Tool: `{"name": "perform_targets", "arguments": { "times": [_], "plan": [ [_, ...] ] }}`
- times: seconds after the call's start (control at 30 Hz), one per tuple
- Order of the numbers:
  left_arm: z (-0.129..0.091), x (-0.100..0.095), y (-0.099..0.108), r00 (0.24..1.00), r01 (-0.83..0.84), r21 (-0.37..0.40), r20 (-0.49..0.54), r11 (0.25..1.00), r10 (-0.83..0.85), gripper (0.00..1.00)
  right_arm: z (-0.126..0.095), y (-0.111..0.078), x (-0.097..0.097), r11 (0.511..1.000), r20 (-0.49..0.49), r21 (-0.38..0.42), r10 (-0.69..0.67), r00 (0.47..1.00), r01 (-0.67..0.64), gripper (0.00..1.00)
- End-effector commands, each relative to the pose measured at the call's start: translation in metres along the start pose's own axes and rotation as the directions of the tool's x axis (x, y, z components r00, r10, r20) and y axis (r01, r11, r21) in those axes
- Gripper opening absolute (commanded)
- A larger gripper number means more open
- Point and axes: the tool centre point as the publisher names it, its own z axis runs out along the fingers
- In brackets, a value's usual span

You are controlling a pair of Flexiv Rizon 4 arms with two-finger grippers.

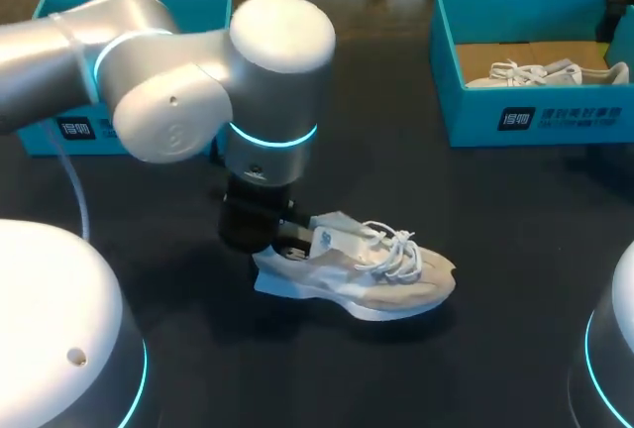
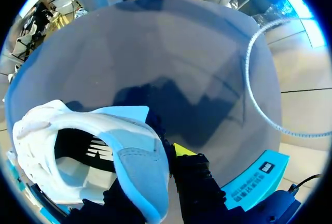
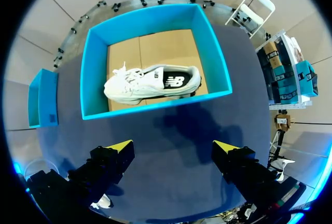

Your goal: Take the shoe out of the shoebox, open the shoe tongue, remove and reinsert the insole, then place the shoe into the shoebox

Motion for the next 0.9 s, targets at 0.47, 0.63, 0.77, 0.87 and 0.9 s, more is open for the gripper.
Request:
{"name": "perform_targets", "arguments": {
  "times": [0.47, 0.63, 0.77, 0.87, 0.9],
  "plan": [
    [0.030, -0.027, 0.007, 0.996, 0.089, -0.026, -0.026, 0.996, -0.089, 0.00, 0.000, 0.000, 0.000, 1.000, 0.001, 0.000, 0.001, 1.000, -0.001, 1.00],
    [0.033, -0.029, 0.006, 0.994, 0.113, -0.015, -0.014, 0.994, -0.113, 0.00, 0.000, 0.000, 0.000, 1.000, 0.001, 0.000, 0.001, 1.000, -0.001, 1.00],
    [0.037, -0.032, 0.005, 0.993, 0.118, -0.015, -0.016, 0.993, -0.118, 0.00, 0.000, 0.000, 0.000, 1.000, 0.001, 0.000, 0.001, 1.000, -0.001, 1.00],
    [0.040, -0.033, 0.004, 0.993, 0.114, -0.019, -0.026, 0.993, -0.114, 0.00, 0.000, 0.000, 0.000, 1.000, 0.001, 0.000, 0.001, 1.000, -0.001, 1.00],
    [0.041, -0.033, 0.004, 0.993, 0.115, -0.021, -0.029, 0.993, -0.115, 0.00, 0.000, 0.000, 0.000, 1.000, 0.001, 0.000, 0.001, 1.000, -0.001, 1.00]
  ]
}}
